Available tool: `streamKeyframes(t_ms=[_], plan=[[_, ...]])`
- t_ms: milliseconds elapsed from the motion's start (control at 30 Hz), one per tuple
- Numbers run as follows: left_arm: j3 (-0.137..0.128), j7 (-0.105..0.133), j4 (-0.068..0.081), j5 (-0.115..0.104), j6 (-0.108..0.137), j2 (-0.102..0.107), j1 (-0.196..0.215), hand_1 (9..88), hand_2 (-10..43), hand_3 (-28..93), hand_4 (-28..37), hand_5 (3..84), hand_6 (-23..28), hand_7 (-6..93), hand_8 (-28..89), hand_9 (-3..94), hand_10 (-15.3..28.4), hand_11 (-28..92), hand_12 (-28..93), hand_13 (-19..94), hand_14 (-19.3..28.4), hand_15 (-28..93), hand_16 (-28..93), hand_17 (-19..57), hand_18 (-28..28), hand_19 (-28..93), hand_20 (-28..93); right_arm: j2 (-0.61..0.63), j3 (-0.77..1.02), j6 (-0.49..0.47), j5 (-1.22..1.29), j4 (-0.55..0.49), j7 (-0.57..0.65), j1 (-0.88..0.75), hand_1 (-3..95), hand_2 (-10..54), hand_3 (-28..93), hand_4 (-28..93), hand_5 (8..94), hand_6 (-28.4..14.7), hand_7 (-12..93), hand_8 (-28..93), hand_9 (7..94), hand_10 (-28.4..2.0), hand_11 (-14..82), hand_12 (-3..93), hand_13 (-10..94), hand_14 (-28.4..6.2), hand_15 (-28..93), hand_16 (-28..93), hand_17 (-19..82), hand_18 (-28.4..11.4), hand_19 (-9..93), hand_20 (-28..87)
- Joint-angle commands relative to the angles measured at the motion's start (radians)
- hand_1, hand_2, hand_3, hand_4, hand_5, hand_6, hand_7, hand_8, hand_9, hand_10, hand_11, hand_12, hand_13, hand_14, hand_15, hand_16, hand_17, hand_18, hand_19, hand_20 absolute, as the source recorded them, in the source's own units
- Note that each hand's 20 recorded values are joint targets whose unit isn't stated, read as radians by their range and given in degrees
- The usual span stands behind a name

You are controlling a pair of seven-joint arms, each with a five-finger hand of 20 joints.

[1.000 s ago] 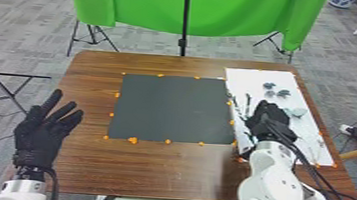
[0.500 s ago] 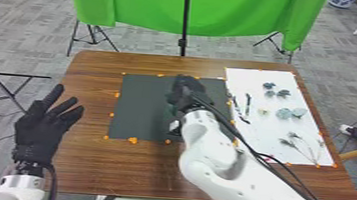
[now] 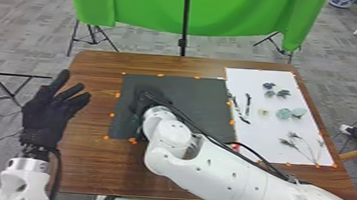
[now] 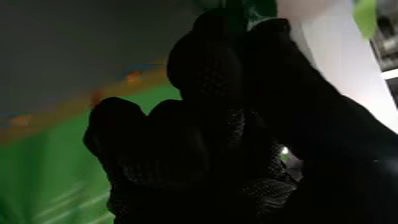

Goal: Arrange flowers

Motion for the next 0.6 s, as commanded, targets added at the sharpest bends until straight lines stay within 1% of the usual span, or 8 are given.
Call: streamKeyframes(t_ms=[33,67,100,333,433,500,533,600], plan=[[0.005,-0.151,0.028,0.051,-0.064,-0.074,-0.092,18.5,8.9,75,-28.3,34.4,4.5,9.7,-10,34.2,18.1,19,10,24,27.9,46,-7,-9.3,28.4,54,11,0.003,0.012,-0.053,0.035,0.010,0.063,-0.071,47.1,-7.6,71,-28,92.7,-1.3,18,6,92.9,-11.6,47.2,21.8,86,-7.3,76,22,53,-22.9,93,51],[0.001,-0.130,0.019,0.045,-0.052,-0.065,-0.074,18.5,8.9,75,-28.3,34.4,4.5,9.8,-10,34.2,18.1,19,10,24,27.9,46,-7,-9.3,28.4,54,11,0.000,0.008,-0.063,0.025,0.008,0.050,-0.072,46.2,-6.7,71,-28,93.2,-0.9,18,5,93.3,-11.5,47.1,21.7,86,-7.6,76,22,52,-23.3,93,51],[0.010,-0.122,0.032,0.045,-0.061,-0.067,-0.090,18.5,8.9,75,-28.3,34.4,4.5,9.7,-10,34.2,18.1,19,10,24,28.0,46,-7,-9.3,28.4,54,11,0.007,-0.006,-0.054,0.030,0.006,0.050,-0.055,45.5,-5.8,71,-28,93.4,-0.6,18,3,93.5,-11.6,47.0,21.5,86,-7.7,76,22,52,-23.4,93,51],[0.004,-0.150,0.023,0.050,-0.059,-0.074,-0.083,18.8,9.0,75,-28.3,34.4,4.6,9.8,-10,34.2,18.0,19,10,24,28.0,46,-7,-9.3,28.4,54,11,-0.008,0.030,-0.071,0.021,-0.002,0.029,-0.079,41.6,-0.6,69,-28,93.7,0.9,19,-14,93.7,-11.6,47.1,20.4,86,-8.3,76,22,52,-23.8,93,51],[0.003,-0.076,0.003,0.021,-0.018,-0.037,-0.032,18.8,8.9,75,-28.3,34.4,4.6,9.8,-10,34.2,18.0,19,10,24,28.0,46,-7,-9.3,28.4,54,11,-0.004,0.020,-0.059,-0.025,-0.015,0.017,-0.070,39.5,-0.1,67,-28,93.7,0.6,17,-14,93.7,-11.7,45.1,19.7,85,-8.5,75,22,51,-24.1,93,50],[0.007,0.014,-0.012,-0.019,0.023,0.007,0.019,18.8,8.9,75,-28.3,34.4,4.6,9.8,-10,34.2,18.0,19,10,24,28.0,46,-7,-9.4,28.4,54,11,0.010,0.007,-0.047,-0.072,-0.030,-0.014,-0.055,37.6,-0.9,68,-28,93.3,0.2,16,-14,93.7,-11.7,44.3,19.7,85,-8.6,75,22,51,-24.2,93,50],[-0.007,-0.022,-0.015,-0.005,0.012,-0.016,0.025,18.9,8.9,75,-28.3,34.4,4.6,9.9,-10,34.2,18.1,19,10,24,28.0,46,-7,-9.4,28.4,54,11,0.017,0.025,-0.045,-0.089,-0.044,-0.012,-0.076,36.4,-0.9,68,-28,93.5,-0.1,17,-14,93.7,-11.7,44.3,19.6,85,-8.6,75,22,51,-24.2,93,50],[-0.020,-0.010,-0.023,-0.011,0.019,-0.016,0.057,18.8,8.9,75,-28.3,34.4,4.6,9.9,-10,34.2,18.1,19,10,24,28.0,46,-7,-9.4,28.4,54,11,0.035,0.043,-0.033,-0.120,-0.070,-0.020,-0.092,34.2,-0.8,68,-28,93.6,-0.4,19,-13,93.7,-11.8,45.5,19.3,86,-8.8,75,22,52,-24.5,93,50]])
